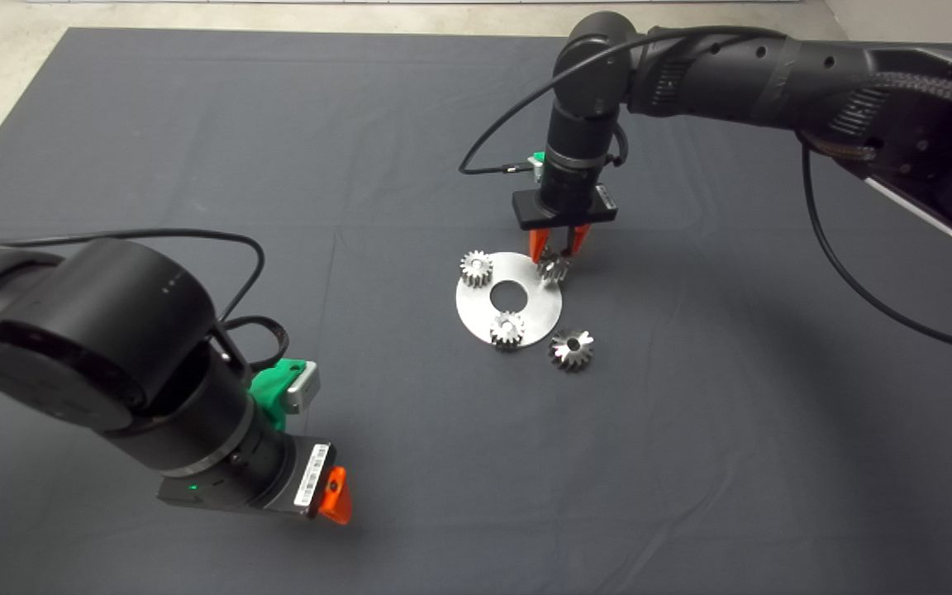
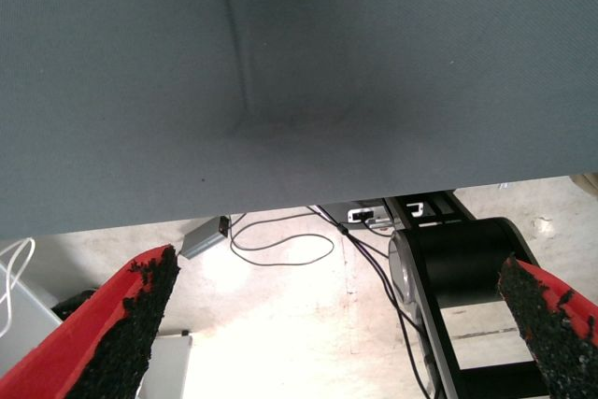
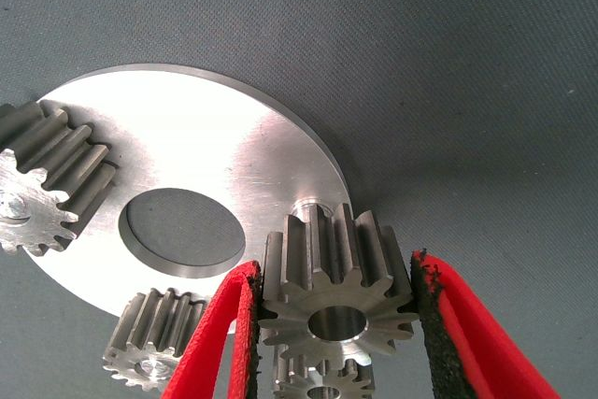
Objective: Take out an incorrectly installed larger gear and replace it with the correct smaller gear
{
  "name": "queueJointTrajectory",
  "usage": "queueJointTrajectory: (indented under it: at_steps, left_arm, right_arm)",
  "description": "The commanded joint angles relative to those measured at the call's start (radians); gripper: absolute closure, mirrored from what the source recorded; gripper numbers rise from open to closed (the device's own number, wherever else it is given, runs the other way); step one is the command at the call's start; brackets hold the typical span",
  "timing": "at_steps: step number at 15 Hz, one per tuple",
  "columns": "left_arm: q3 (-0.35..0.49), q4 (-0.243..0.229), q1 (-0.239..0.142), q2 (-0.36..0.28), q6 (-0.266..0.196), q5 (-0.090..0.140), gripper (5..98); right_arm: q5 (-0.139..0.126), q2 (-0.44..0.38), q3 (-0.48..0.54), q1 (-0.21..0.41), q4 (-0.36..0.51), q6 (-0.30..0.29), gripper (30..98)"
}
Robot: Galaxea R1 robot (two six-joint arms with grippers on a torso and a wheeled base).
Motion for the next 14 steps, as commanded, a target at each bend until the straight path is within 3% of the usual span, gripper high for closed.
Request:
queueJointTrajectory:
  at_steps: [1, 14]
  left_arm:
    - [0.001, 0.003, -0.010, -0.008, 0.001, 0.007, 15.3]
    - [0.004, 0.003, -0.010, -0.008, 0.001, 0.009, 15.3]
  right_arm:
    - [-0.125, 0.006, 0.056, 0.008, -0.013, 0.014, 93.6]
    - [-0.125, -0.005, 0.081, 0.010, 0.000, 0.024, 93.7]
